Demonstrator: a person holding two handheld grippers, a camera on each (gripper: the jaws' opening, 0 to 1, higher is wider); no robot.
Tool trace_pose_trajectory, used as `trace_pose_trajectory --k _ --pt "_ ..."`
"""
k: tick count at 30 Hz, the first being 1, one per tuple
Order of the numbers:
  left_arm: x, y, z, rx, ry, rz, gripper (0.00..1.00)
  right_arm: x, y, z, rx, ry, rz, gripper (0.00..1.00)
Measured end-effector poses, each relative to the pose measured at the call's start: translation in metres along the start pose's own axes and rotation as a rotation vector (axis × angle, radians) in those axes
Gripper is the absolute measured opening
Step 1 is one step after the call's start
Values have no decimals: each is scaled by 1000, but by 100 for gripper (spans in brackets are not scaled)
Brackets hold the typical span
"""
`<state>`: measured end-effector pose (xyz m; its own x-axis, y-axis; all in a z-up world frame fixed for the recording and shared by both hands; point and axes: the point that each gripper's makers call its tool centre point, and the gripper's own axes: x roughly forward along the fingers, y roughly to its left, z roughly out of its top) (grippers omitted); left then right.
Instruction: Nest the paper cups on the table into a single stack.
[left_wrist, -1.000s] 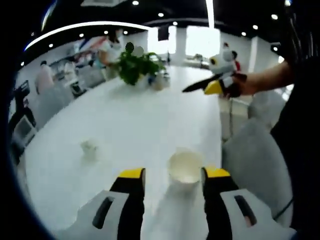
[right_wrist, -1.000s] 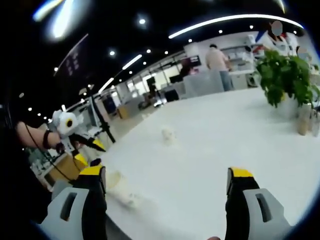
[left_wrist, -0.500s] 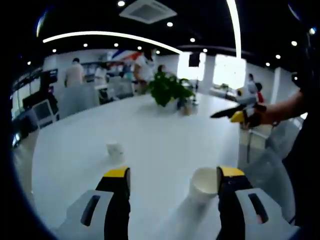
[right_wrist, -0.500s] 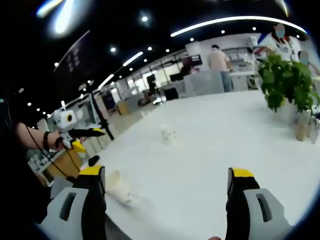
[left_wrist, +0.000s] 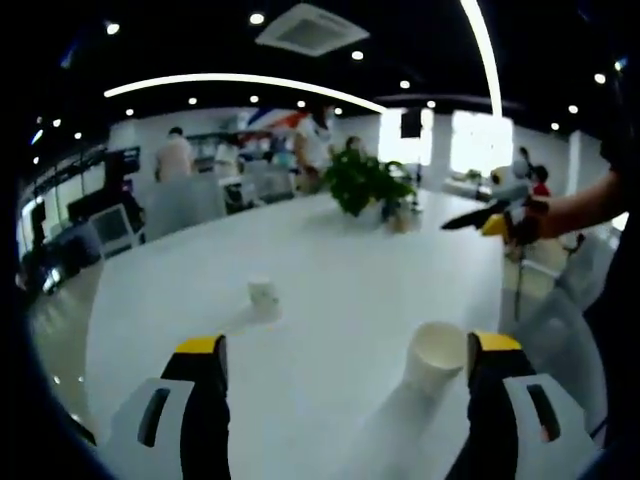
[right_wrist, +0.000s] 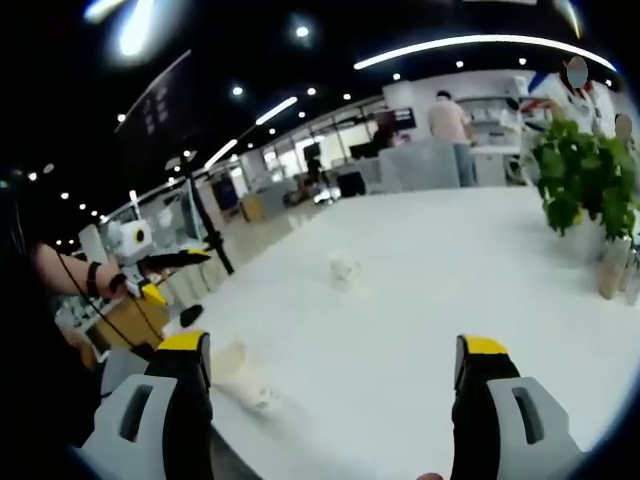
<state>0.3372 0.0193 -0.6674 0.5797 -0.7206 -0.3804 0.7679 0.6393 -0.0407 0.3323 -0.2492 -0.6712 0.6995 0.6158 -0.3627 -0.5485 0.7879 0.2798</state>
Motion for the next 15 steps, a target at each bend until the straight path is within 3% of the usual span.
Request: trace_pose_trajectory --k 9,15 --pt "-1 -2 -3 -1 2 2 99 13 3 0 -23 26 22 100" --pt "1 -2 -9 -1 -3 7 99 36 3 6 -68 58 60 100"
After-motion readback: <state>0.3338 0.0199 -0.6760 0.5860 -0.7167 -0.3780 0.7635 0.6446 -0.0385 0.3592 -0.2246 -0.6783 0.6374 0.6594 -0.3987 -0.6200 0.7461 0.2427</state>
